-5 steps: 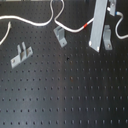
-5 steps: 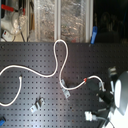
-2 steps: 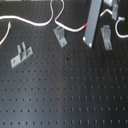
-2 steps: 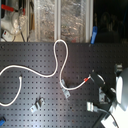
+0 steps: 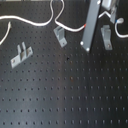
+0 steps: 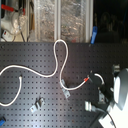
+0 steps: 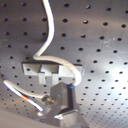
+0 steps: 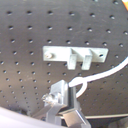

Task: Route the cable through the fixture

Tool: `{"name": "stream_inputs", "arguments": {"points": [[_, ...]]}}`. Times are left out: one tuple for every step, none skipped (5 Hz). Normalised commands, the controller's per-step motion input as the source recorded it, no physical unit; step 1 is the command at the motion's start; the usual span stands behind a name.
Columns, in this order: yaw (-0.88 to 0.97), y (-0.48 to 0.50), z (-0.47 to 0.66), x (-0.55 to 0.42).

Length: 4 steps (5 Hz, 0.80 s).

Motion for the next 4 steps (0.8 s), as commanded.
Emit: {"name": "stream_inputs", "arguments": {"points": [[0.81, 0.051, 0.11, -0.102], [0.62, 0.072, 0.08, -0.178], [0.34, 0.015, 0.04, -0.306], [0.16, -0.096, 0.05, -0.389]]}}
